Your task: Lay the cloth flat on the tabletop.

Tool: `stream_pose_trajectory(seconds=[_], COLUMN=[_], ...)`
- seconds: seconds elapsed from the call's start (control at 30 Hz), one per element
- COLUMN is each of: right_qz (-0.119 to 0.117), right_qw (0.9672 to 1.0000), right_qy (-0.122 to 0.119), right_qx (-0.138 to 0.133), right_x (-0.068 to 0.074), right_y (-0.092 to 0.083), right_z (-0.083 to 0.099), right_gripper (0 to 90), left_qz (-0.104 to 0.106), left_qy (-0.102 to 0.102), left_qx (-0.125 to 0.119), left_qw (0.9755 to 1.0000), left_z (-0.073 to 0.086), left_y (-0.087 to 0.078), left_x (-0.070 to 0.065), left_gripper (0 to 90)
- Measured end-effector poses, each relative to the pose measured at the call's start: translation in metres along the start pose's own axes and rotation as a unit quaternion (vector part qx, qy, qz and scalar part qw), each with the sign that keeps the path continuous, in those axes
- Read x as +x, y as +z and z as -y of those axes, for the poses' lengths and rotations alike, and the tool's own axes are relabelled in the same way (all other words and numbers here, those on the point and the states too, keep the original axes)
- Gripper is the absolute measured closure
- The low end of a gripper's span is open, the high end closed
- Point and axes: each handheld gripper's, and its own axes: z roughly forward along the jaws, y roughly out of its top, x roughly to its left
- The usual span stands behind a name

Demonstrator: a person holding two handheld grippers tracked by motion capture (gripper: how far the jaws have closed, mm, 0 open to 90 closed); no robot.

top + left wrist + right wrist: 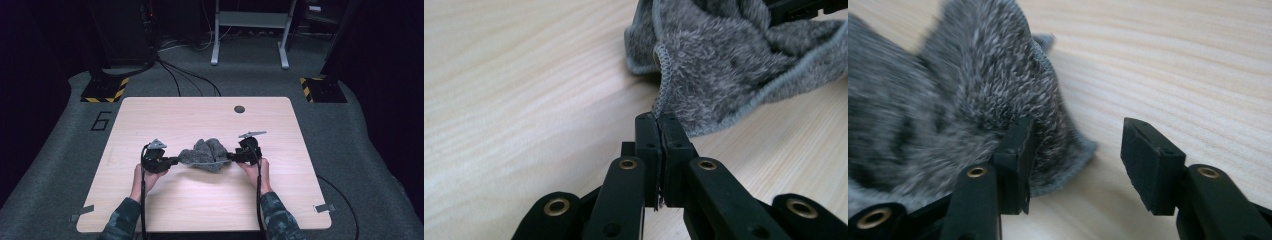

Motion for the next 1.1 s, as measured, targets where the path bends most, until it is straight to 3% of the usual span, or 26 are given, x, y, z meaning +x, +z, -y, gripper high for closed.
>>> stream_pose_trajectory(seconds=[0.1, 0.2, 0.27, 0.3, 0.33, 0.47, 0.53, 0.73, 0.83, 0.87, 0.9, 1.0, 1.1], right_qz=[0.026, 0.032, 0.033, 0.033, 0.03, 0.025, 0.021, 0.014, 0.011, 0.015, 0.02, 0.042, 0.073], right_qw=[0.9992, 0.9984, 0.9979, 0.9979, 0.9982, 0.9984, 0.9991, 0.9987, 0.9988, 0.9984, 0.9982, 0.9972, 0.9927], right_qy=[-0.027, -0.038, -0.046, -0.046, -0.045, -0.046, -0.037, -0.032, -0.03, -0.04, -0.044, -0.047, -0.054], right_qx=[0.016, 0.029, 0.031, 0.031, 0.025, 0.024, 0.007, -0.036, -0.037, -0.037, -0.034, -0.039, -0.079], right_x=[0.006, 0.011, 0.012, 0.012, 0.01, 0.007, 0.005, 0.003, 0.005, 0.004, 0.002, -0.006, -0.013], right_y=[0.009, 0.015, 0.016, 0.016, 0.015, 0.012, 0.004, -0.037, -0.048, -0.049, -0.049, -0.046, -0.061], right_z=[0.0, 0.001, 0.003, 0.003, 0.006, 0.008, 0.008, 0.007, 0.01, 0.009, 0.004, -0.035, -0.087], right_gripper=[56.0, 64.6, 73.4, 73.4, 83.8, 88.1, 88.2, 88.2, 88.3, 88.3, 88.5, 88.7, 88.8], left_qz=[0.0, -0.002, -0.002, -0.004, -0.003, -0.006, -0.008, -0.007, -0.006, -0.01, -0.004, -0.027, -0.067], left_qy=[-0.002, -0.005, -0.002, -0.002, 0.003, 0.002, -0.006, 0.0, 0.002, 0.004, -0.005, -0.016, 0.005], left_qx=[0.003, 0.003, 0.002, -0.003, 0.0, -0.005, -0.017, -0.03, -0.027, -0.025, -0.019, -0.032, -0.077], left_qw=[1.0, 1.0, 1.0, 1.0, 1.0, 1.0, 0.9998, 0.9995, 0.9996, 0.9996, 0.9998, 0.999, 0.9947], left_z=[0.005, 0.004, 0.004, 0.004, 0.003, 0.003, 0.002, -0.002, -0.002, -0.003, -0.014, -0.057, -0.113], left_y=[0.003, 0.001, 0.0, 0.0, -0.001, -0.003, -0.007, -0.018, -0.019, -0.017, -0.009, -0.003, -0.025], left_x=[0.003, 0.002, 0.002, 0.001, 0.002, 0.002, 0.003, 0.002, 0.0, 0.0, 0.005, 0.017, 0.024], left_gripper=[88.4, 88.4, 88.4, 88.4, 88.4, 88.7, 88.7, 88.8, 88.9, 89.0, 89.0, 89.2, 89.3])
